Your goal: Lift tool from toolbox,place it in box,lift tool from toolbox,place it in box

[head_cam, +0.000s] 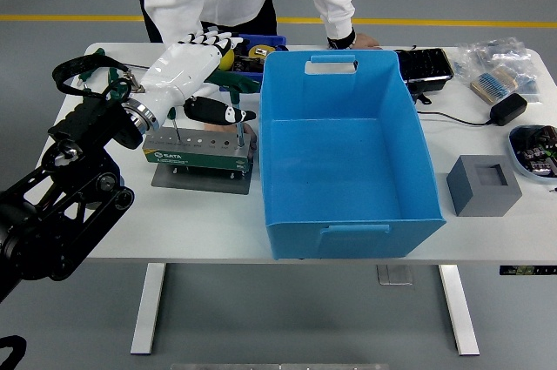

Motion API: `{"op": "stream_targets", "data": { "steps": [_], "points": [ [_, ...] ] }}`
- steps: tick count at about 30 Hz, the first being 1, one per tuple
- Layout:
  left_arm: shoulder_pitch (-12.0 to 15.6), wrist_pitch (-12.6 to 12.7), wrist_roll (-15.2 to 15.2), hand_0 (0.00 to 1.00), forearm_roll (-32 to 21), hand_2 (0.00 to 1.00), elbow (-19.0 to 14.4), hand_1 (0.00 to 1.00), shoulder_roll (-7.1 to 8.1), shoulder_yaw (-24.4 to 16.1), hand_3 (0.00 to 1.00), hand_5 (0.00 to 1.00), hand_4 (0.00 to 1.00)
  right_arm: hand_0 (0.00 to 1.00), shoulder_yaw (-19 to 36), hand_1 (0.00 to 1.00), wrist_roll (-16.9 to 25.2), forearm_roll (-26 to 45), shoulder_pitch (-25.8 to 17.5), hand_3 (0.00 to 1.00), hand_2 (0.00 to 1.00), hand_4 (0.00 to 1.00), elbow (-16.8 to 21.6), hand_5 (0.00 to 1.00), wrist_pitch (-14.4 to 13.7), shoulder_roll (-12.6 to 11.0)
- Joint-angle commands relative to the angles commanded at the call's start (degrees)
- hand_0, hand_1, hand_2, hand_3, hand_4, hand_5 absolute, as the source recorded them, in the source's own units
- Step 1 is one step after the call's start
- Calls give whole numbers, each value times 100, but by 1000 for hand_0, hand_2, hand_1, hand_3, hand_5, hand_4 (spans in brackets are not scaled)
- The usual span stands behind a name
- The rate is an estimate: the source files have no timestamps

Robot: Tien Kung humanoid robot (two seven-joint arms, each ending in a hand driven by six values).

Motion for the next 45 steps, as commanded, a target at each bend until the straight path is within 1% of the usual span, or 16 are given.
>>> {"op": "stream_targets", "data": {
  "steps": [3, 4, 6, 9, 10, 15, 16, 27, 28, 31, 33, 34, 37, 40, 41, 45],
  "points": [
    [-224, 477, -321, 924, -51, 954, 415, 915, -52, 181, 862, 526, 998, 672, 7, 640, -1, -3, 9, 577, 720, 837, 4, 746, -3, -5],
    [-256, 571, -371, 827, -73, 785, 489, 801, -64, 204, 730, 536, 998, 672, 11, 640, -3, -8, 11, 577, 720, 837, 4, 746, -3, -6],
    [-342, 741, -481, 827, -139, 785, 697, 801, -108, 284, 730, 536, 998, 672, 14, 640, -5, -13, 19, 577, 720, 837, 6, 746, -3, -8],
    [-450, 733, -471, 827, -146, 785, 968, 801, -156, 420, 730, 536, 998, 672, 33, 640, -16, -36, 23, 577, 720, 837, 9, 746, -4, -5],
    [-471, 710, -458, 795, -152, 726, 1024, 754, -166, 450, 702, 569, 998, 672, 36, 640, -19, -44, 25, 577, 720, 837, 10, 746, -3, -6],
    [-559, 563, -339, 795, -290, 726, 1312, 754, -232, 630, 702, 569, 998, 672, 60, 640, -34, -81, 19, 577, 720, 837, 13, 746, -3, -5],
    [-575, 573, -332, 769, -312, 686, 1381, 716, -253, 662, 683, 601, 998, 672, 66, 640, -38, -100, 18, 576, 720, 837, 15, 746, -2, -5],
    [-788, 883, -362, 754, -297, 684, 1939, 708, -350, 962, 678, 618, 998, 672, 93, 640, -48, -171, 23, 577, 720, 838, 27, 746, -2, -20],
    [-817, 980, -354, 540, -243, 536, 2005, 498, -357, 1000, 596, 599, 998, 672, 90, 639, -45, -168, 27, 577, 720, 838, 28, 747, -2, -25],
    [-887, 1256, -349, 540, -49, 536, 2144, 498, -372, 1095, 596, 599, 998, 672, 91, 639, -43, -173, 37, 577, 720, 838, 32, 747, -2, -33],
    [-918, 1368, -312, 540, 46, 536, 2199, 498, -377, 1135, 596, 599, 998, 672, 96, 639, -46, -192, 41, 577, 720, 838, 33, 747, -2, -35],
    [-931, 1418, -301, 384, 99, 367, 2217, 312, -377, 1152, 450, 599, 998, 672, 94, 639, -45, -189, 41, 577, 720, 839, 34, 747, -3, -35],
    [-966, 1557, -255, 384, 252, 367, 2276, 312, -372, 1205, 450, 599, 998, 672, 81, 639, -35, -163, 39, 577, 720, 839, 35, 747, -5, -37],
    [-996, 1581, -216, 384, 291, 367, 2346, 312, -369, 1253, 450, 599, 998, 672, 69, 639, -29, -144, 45, 577, 720, 839, 34, 747, -5, -41],
    [-1000, 1588, -212, 358, 291, 322, 2363, 261, -370, 1261, 397, 641, 998, 672, 68, 638, -28, -142, 48, 577, 718, 838, 34, 749, -5, -42],
    [-1008, 1654, -215, 358, 269, 322, 2458, 261, -379, 1276, 397, 641, 998, 672, 49, 638, -20, -108, 59, 577, 718, 838, 33, 749, -6, -43]
  ]
}}
